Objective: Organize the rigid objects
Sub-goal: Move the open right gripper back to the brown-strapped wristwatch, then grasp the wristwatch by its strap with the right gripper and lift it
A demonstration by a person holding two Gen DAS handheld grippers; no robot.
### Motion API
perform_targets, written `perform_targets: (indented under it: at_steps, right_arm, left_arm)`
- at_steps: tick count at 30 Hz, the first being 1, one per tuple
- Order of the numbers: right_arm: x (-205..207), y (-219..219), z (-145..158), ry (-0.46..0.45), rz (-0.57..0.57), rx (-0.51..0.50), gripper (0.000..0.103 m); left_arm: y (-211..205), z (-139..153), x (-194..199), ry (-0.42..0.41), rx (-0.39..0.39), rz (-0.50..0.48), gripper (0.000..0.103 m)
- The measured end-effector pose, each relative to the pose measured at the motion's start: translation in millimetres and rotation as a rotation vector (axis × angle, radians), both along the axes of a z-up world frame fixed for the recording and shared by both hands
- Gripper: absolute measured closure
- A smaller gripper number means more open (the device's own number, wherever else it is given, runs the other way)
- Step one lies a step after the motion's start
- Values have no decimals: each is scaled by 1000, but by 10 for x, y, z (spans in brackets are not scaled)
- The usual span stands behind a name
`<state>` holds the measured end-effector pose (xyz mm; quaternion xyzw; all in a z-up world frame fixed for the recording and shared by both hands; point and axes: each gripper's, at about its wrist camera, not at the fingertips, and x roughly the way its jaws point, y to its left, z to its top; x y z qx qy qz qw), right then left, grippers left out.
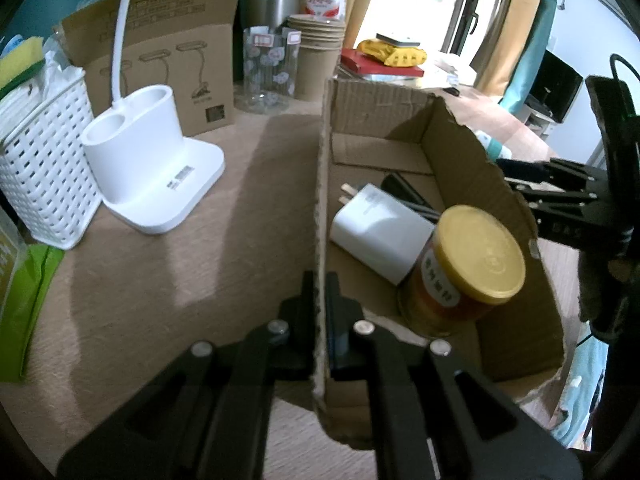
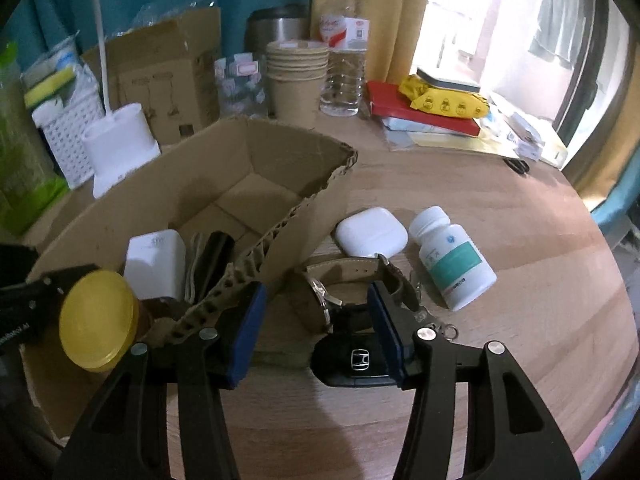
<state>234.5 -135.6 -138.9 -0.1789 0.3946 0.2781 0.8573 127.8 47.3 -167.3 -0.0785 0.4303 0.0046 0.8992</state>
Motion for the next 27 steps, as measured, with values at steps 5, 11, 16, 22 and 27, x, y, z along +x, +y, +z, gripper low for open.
perform_targets:
  at_steps: [5, 11, 16, 22, 27]
  right_arm:
    - [-30, 3, -10, -30, 8, -53, 68]
    - [9, -6, 17, -29, 28, -60, 73]
    - [-26, 97, 1, -19, 95, -76, 73]
    - [-84, 159, -66, -32, 128, -127, 77]
    - [-62, 145, -45, -11, 122, -147, 88]
  left_arm:
    - [2, 1, 1, 0, 0, 0, 100]
    - [3, 2, 2, 0, -1, 1, 100]
    - [-5, 0, -2, 0, -1, 0, 100]
    - [-3, -1, -1, 1, -3, 0, 100]
    - [-3, 1, -2, 1, -1, 0, 100]
